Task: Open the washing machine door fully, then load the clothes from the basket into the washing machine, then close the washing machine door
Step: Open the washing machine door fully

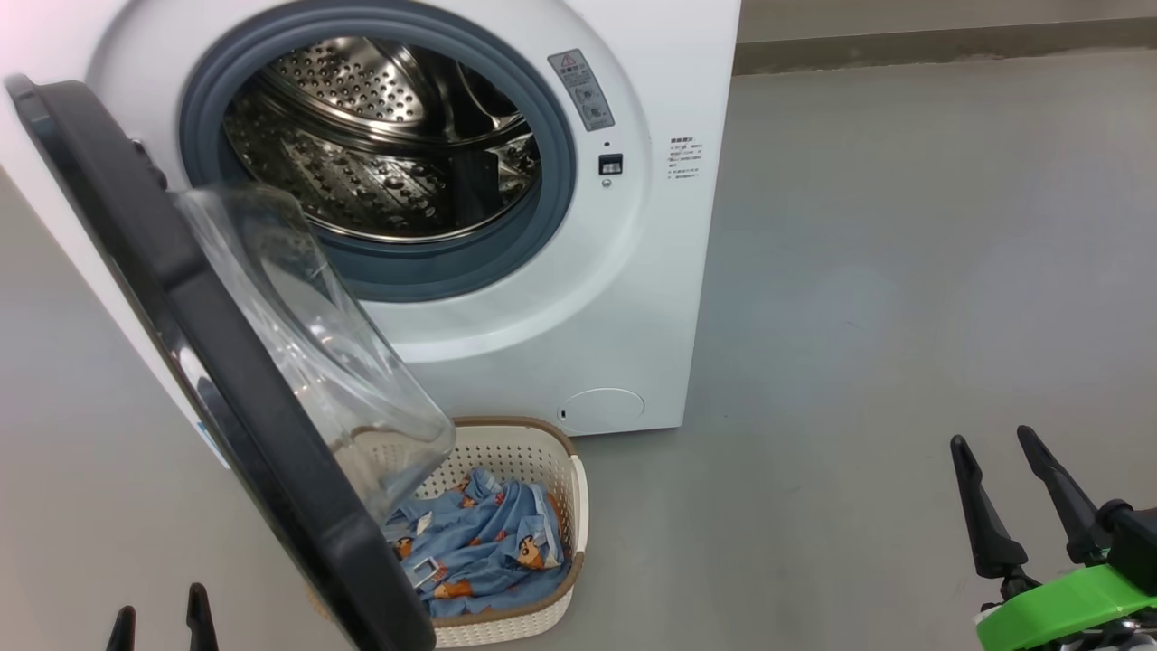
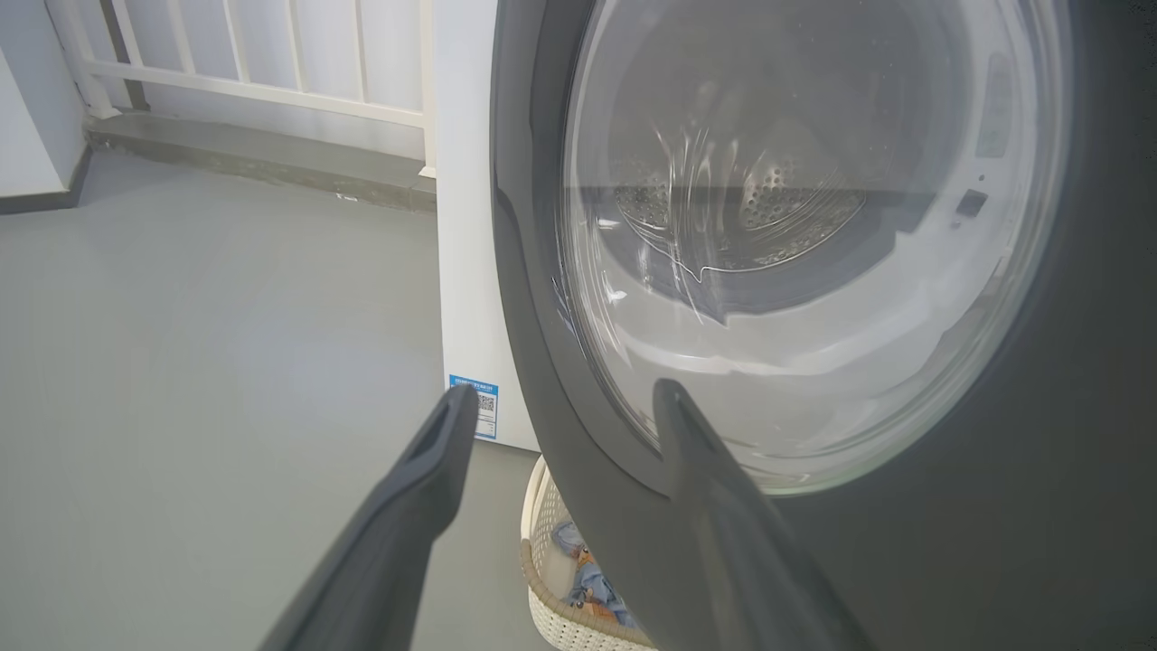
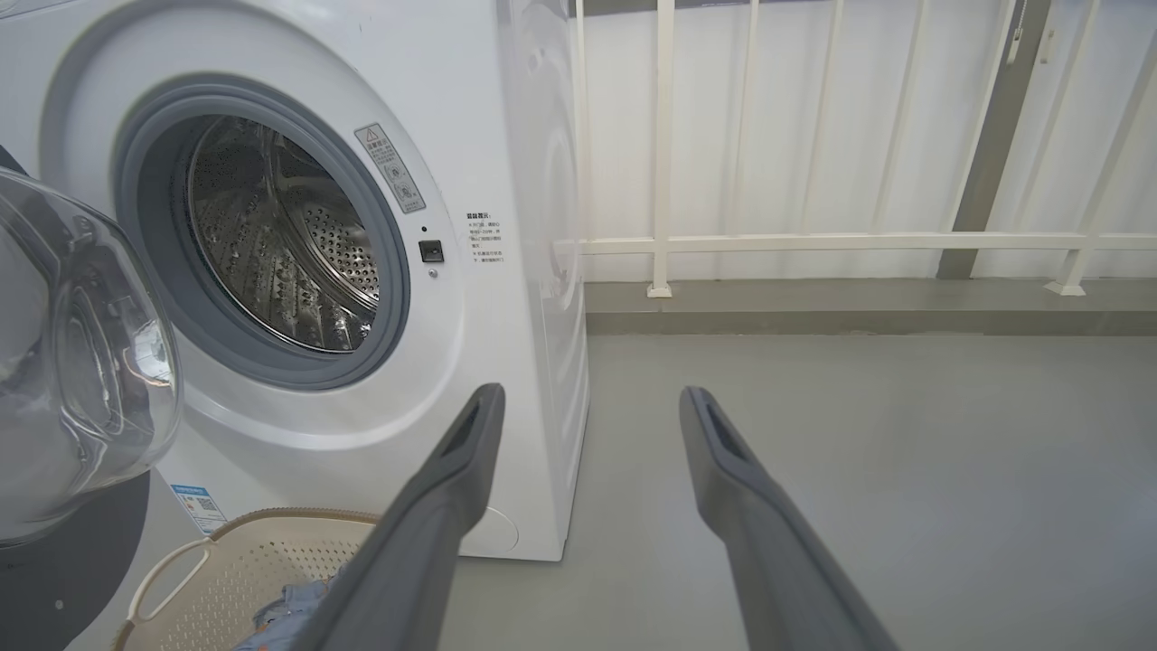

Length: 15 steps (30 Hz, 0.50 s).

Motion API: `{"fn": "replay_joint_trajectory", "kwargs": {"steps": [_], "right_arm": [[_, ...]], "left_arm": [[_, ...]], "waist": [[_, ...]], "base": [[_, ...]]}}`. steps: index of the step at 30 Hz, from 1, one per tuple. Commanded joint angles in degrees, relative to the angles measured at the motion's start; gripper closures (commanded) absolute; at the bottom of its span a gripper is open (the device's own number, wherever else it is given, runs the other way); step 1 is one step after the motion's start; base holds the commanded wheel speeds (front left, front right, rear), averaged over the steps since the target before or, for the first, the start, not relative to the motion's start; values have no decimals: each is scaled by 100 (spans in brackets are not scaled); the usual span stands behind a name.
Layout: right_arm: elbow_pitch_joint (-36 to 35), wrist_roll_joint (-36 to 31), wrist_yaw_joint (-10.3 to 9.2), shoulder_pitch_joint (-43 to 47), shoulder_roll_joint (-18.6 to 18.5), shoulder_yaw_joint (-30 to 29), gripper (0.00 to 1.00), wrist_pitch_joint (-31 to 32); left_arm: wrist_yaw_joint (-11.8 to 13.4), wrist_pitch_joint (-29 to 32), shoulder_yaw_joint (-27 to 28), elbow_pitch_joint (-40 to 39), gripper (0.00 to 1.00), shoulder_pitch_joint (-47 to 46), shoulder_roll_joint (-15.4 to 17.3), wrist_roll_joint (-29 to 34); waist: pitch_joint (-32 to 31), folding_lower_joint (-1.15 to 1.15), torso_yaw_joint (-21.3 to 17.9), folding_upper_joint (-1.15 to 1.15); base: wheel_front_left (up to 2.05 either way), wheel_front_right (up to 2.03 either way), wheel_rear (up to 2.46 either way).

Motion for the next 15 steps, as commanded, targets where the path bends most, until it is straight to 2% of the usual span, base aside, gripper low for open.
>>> {"fn": "replay_joint_trajectory", "kwargs": {"steps": [1,15], "right_arm": [[-112,-24,9,-168,-99,97,0,-66],[221,-228,9,-86,89,30,0,-66]], "left_arm": [[-8,-37,164,-120,0,-126,125,62],[-8,-37,105,-131,0,-54,138,90]], "waist": [[-2,0,14,0],[-33,0,104,0]], "base": [[0,0,0],[0,0,0]]}}
